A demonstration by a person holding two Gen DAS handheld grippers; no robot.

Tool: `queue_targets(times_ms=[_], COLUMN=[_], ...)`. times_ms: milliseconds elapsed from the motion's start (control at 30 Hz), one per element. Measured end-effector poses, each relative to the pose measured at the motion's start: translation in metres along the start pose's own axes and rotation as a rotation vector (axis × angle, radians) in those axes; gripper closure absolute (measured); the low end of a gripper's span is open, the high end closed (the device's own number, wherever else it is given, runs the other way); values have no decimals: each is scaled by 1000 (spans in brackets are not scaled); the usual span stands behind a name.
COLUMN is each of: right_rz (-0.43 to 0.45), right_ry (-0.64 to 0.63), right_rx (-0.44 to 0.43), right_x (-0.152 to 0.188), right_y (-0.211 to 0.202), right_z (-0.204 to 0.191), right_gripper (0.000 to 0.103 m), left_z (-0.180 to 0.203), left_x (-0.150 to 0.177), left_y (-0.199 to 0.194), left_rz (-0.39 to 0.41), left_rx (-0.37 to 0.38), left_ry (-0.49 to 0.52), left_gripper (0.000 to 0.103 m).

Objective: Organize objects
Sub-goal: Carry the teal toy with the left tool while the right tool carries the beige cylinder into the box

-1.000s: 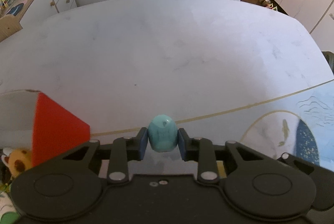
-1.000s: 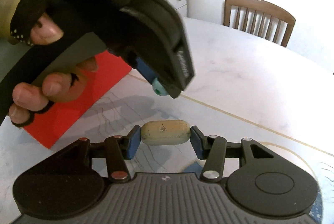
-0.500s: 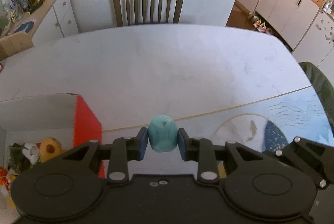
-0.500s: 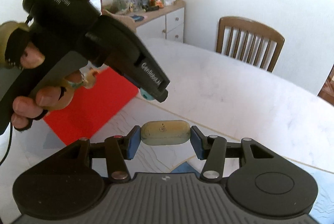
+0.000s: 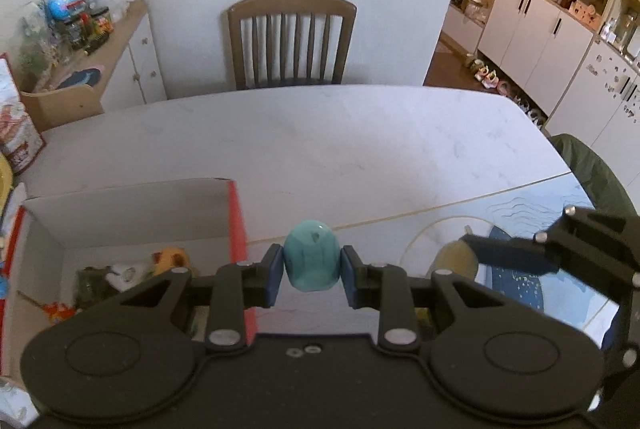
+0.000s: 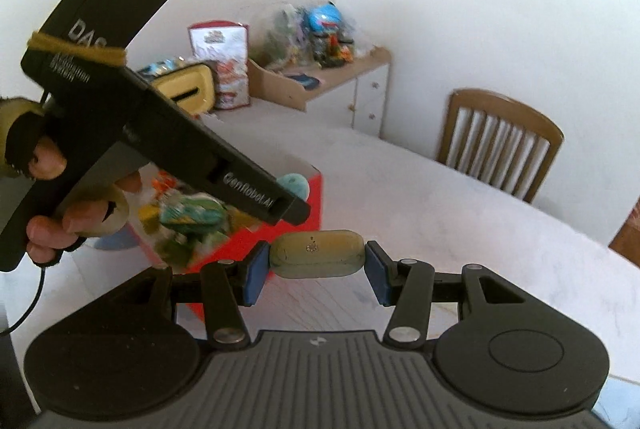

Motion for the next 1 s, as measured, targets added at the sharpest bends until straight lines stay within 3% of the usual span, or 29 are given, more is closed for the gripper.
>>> queue_targets(times_ms=[600, 1000], right_rz=[10, -25], right_ry=[-48, -51], right_rx=[-72, -43], right_x=[-46, -72], right_y=[27, 88], right_z=[-75, -80], right_gripper=[52, 52], left_z=[-122, -182], left_x=[35, 42], left_y=[-34, -20], left_rz=[17, 12], left_rx=[-93, -183], left_ry=[-60, -26], left_gripper=[74, 74])
Point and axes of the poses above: each gripper's, at about its wrist camera, not at the fingertips, and y roughly the way its jaws point, z to its right, x to its underside, the point moved 8 cm from there along y, roughly the way its jaws point, and after that the axes turned 7 degrees about -x, right-handed, at the moved point
